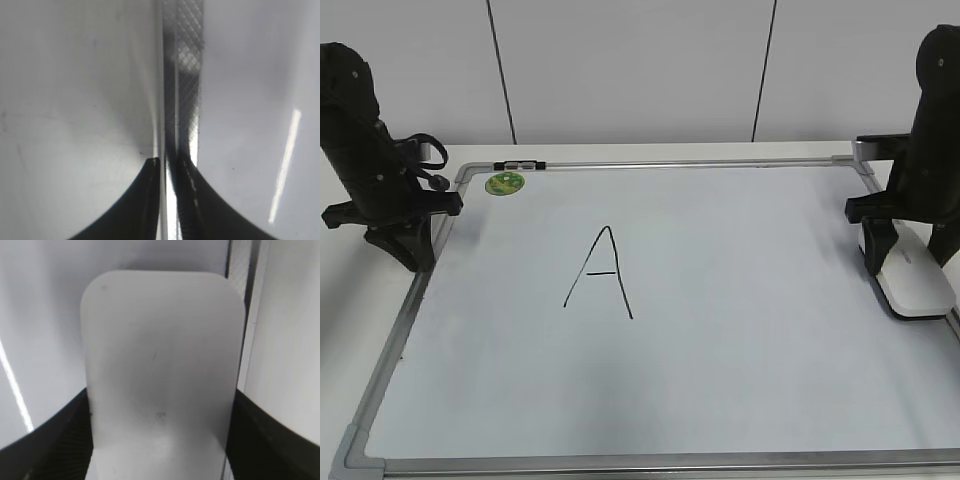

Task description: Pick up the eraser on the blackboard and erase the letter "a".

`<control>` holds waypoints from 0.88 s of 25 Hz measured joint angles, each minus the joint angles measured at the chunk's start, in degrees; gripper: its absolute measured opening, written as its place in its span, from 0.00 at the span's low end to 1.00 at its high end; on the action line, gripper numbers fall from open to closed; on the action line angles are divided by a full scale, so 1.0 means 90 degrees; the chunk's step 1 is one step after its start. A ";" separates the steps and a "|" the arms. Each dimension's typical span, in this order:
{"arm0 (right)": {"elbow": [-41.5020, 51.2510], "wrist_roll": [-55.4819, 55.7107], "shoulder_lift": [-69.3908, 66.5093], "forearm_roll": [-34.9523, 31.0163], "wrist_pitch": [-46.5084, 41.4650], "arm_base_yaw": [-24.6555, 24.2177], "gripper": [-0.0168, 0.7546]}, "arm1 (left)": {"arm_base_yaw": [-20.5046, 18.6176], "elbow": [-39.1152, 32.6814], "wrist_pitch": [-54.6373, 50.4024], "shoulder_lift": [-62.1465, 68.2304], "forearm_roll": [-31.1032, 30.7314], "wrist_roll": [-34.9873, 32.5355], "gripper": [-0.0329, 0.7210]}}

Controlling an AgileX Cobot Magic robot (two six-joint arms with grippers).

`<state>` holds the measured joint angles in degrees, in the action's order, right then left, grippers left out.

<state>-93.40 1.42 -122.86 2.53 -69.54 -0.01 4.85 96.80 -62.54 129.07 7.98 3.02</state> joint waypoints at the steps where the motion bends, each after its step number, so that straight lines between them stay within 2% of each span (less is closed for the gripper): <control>1: 0.0000 0.0000 0.0000 0.0000 0.0000 0.0000 0.70 | 0.0000 0.0000 0.0000 0.0000 0.0000 0.0000 0.14; 19: -0.0101 -0.0013 -0.0208 -0.0039 -0.0048 -0.0004 0.70 | 0.0000 0.0000 0.0000 0.0000 0.0011 0.0000 0.14; 22: -0.0101 -0.0013 -0.0224 0.0022 -0.0048 -0.0004 0.75 | 0.0000 0.0000 0.0000 0.0000 0.0011 0.0000 0.14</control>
<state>-94.31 1.31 -124.87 2.73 -69.98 -0.05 4.85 96.80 -62.54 129.07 8.08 3.02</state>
